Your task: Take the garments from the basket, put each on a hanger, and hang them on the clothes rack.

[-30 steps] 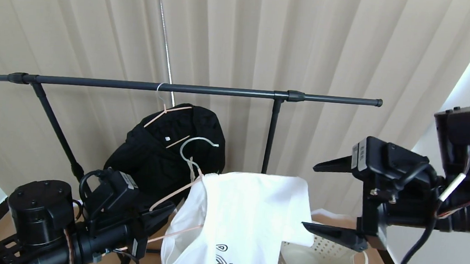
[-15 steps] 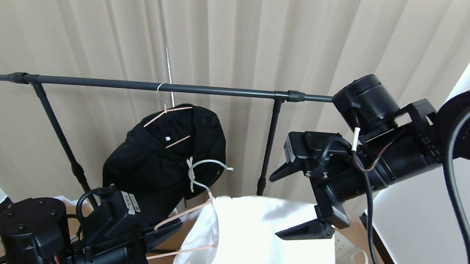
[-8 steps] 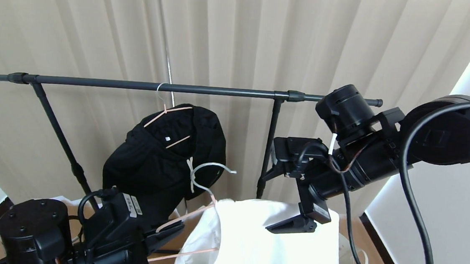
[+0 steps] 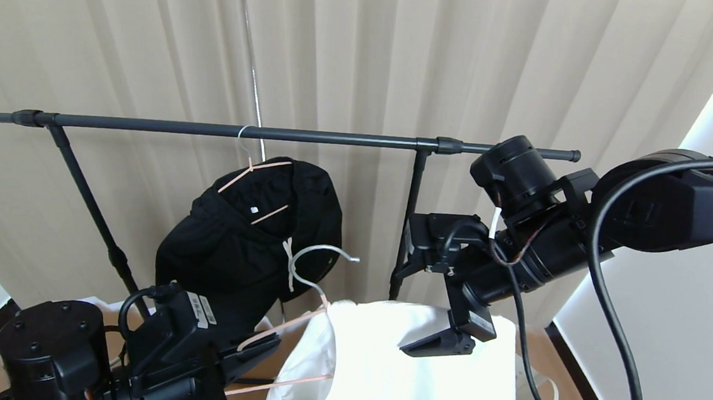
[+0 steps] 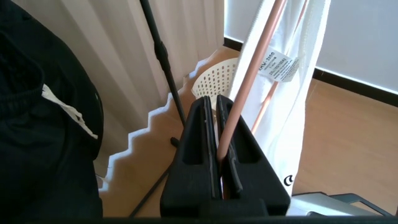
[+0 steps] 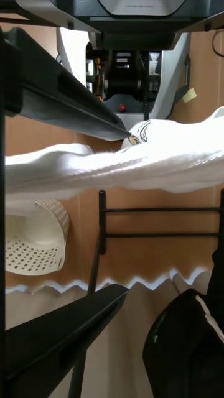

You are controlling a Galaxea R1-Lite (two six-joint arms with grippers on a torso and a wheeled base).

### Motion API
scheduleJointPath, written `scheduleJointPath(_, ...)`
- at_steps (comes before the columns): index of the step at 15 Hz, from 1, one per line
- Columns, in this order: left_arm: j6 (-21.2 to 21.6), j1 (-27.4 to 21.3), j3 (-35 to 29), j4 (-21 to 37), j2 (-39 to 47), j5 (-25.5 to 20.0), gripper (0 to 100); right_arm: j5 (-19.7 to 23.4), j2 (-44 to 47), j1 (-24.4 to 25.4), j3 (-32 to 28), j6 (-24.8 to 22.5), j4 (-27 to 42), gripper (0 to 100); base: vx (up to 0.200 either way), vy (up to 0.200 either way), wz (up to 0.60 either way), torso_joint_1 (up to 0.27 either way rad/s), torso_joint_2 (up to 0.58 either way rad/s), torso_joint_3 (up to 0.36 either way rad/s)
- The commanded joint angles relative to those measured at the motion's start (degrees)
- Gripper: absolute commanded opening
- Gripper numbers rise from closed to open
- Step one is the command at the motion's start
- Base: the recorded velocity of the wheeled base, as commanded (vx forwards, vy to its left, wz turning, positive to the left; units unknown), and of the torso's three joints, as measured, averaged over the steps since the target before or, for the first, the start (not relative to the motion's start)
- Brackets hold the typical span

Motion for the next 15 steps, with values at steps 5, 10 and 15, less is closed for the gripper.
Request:
scheduleJointPath(5,0.0,-0.7,-0.1,-0.1,-1.0,-0.1,0,0.0,0.4,0.0,-0.1,0.1,-0.1,100,0.000,0.000,0.00,0.000,0.00,0.000)
scheduleJointPath(10,0.0,-0.7,-0.1,-0.1,-1.1,-0.1,0,0.0,0.4,0.0,-0.1,0.5,-0.2,0,0.000,0.000,0.00,0.000,0.00,0.000)
scheduleJointPath(15,-0.1,-0.7,-0.1,-0.1,-1.6,-0.2,0,0.1,-0.3,0.0,0.0,0.6,-0.2,0,0.000,0.000,0.00,0.000,0.00,0.000)
